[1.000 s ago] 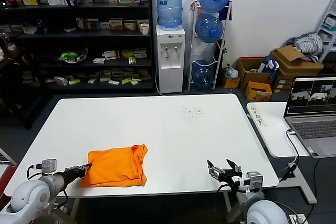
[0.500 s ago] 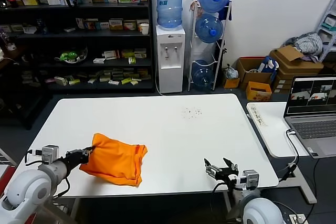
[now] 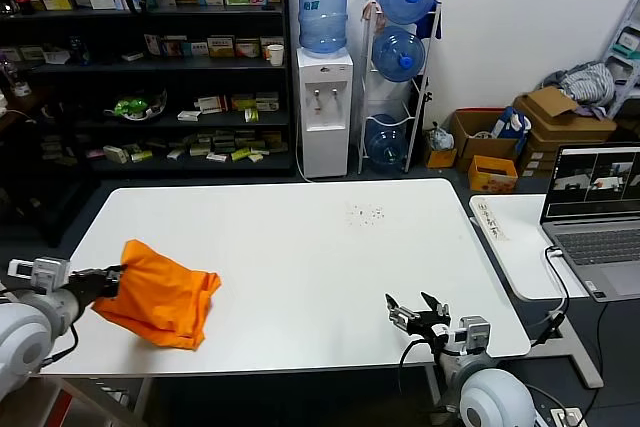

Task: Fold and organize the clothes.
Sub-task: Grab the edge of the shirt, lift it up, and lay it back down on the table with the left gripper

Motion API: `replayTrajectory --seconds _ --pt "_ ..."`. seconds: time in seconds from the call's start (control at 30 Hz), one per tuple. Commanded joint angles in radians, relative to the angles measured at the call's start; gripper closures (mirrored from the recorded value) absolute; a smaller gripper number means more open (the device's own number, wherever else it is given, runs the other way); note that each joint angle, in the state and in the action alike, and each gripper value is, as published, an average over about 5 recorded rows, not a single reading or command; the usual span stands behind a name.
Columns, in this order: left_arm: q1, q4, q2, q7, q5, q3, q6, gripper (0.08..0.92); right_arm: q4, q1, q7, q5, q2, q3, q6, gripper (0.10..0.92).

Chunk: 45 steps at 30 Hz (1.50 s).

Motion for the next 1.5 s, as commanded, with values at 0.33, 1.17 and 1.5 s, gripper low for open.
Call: replayTrajectory --seconds 0.33,1.17,1.5 --pt "0.018 0.243 0.180 0.078 0.002 -0.063 -0.019 0.896 -0.003 0.004 0.005 -0.002 0.007 0.011 0.005 0.203" --pt "-0.811 0.139 -0.607 -0.586 -0.543 0.927 -0.101 0.896 -0.025 -0.020 0.065 -0.035 0.090 0.042 -0.045 0.203" --pt "-0.800 0.182 -0.629 -0.581 -0.470 0.946 -0.101 0.896 -0.039 0.009 0.070 -0.023 0.087 0.025 -0.050 0.203"
